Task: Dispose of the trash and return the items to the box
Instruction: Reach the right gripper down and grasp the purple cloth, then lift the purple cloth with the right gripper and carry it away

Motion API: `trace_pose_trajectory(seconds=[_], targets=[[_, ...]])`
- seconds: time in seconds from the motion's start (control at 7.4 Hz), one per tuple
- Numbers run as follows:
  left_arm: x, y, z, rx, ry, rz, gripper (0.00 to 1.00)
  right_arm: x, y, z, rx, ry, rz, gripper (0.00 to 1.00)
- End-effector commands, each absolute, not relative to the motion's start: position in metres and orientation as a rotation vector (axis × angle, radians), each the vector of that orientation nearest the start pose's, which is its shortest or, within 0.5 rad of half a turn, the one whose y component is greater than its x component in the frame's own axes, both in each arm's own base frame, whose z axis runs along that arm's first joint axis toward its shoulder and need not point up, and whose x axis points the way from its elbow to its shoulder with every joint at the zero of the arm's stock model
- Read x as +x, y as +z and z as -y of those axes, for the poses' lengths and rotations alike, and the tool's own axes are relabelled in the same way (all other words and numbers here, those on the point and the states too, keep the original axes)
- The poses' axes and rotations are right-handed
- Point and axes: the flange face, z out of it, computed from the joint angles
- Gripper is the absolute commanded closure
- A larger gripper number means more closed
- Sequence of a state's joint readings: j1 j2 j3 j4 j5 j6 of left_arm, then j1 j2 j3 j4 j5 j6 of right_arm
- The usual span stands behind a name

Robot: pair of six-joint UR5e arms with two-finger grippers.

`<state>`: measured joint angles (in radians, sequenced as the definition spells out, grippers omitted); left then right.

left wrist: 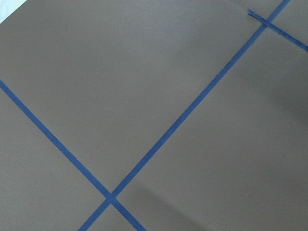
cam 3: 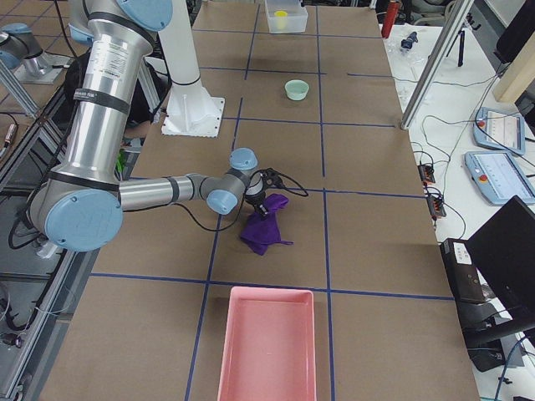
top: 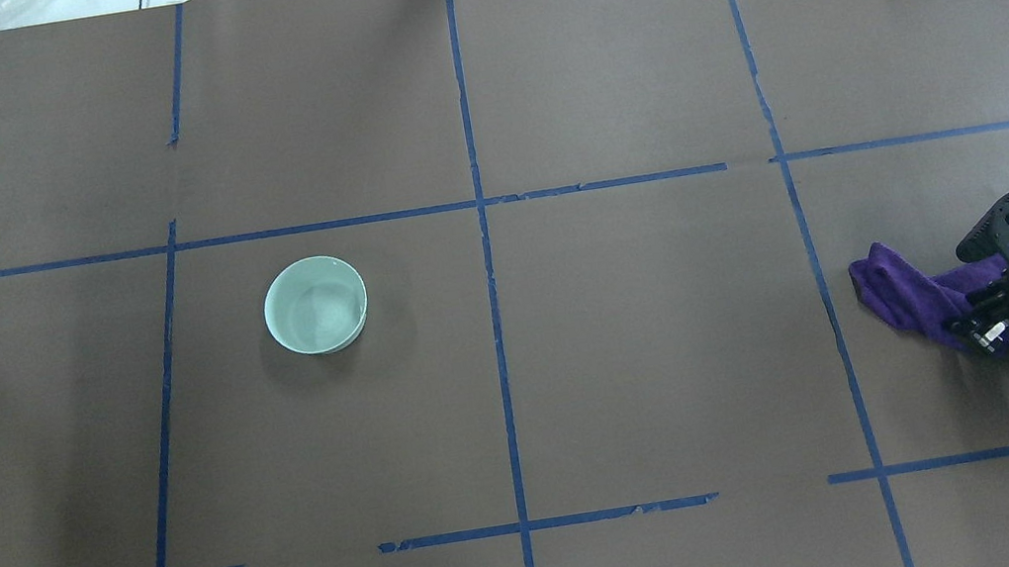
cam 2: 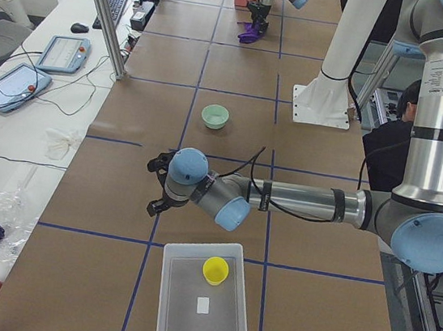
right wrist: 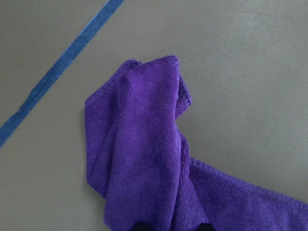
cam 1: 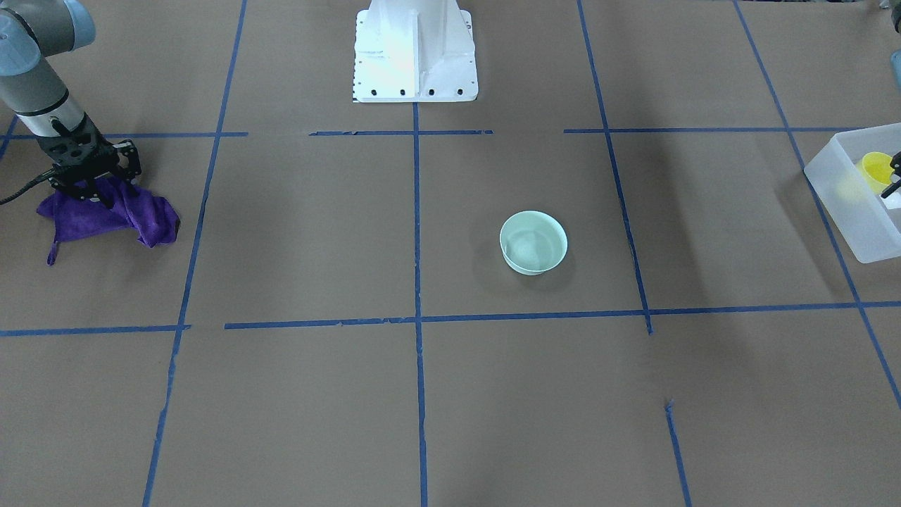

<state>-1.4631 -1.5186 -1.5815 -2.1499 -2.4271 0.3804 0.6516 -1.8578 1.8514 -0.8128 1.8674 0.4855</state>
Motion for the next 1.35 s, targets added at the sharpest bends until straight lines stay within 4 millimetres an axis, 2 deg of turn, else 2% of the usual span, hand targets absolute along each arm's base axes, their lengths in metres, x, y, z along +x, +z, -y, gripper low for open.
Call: trace_pose_trajectory(seconds=[0.0, 0.14, 0.27, 0.41, 0.68, 0.95, 1.08, 1.22], targets=[[-0.005, 0.607, 0.492, 0.627, 0.679, -0.774, 0.00, -0.257, 0.567, 0.334, 0.418, -0.552, 0.707, 1.00], [-0.005, 0.608, 0.493, 0.625, 0.678, -0.773, 0.00, -0.243, 0.558, 0.340, 0.445, -0.567, 0.715, 1.00], [-0.005, 0.606, 0.493, 0.628, 0.679, -0.774, 0.00, -0.221, 0.539, 0.347, 0.425, -0.550, 0.785, 1.00], [-0.005, 0.607, 0.493, 0.626, 0.678, -0.774, 0.00, -0.186, 0.525, 0.359, 0.416, -0.552, 0.835, 1.00], [-0.005, 0.605, 0.494, 0.629, 0.675, -0.775, 0.00, -0.089, 0.528, 0.386, 0.443, -0.586, 0.830, 1.00], [-0.005, 0.604, 0.494, 0.627, 0.669, -0.776, 0.00, -0.002, 0.541, 0.397, 0.451, -0.663, 0.749, 1.00], [-0.005, 0.603, 0.494, 0.630, 0.670, -0.776, 0.00, 0.045, 0.539, 0.410, 0.445, -0.704, 0.706, 1.00], [-0.005, 0.602, 0.496, 0.631, 0.669, -0.776, 0.00, 0.098, 0.545, 0.417, 0.420, -0.760, 0.675, 1.00]])
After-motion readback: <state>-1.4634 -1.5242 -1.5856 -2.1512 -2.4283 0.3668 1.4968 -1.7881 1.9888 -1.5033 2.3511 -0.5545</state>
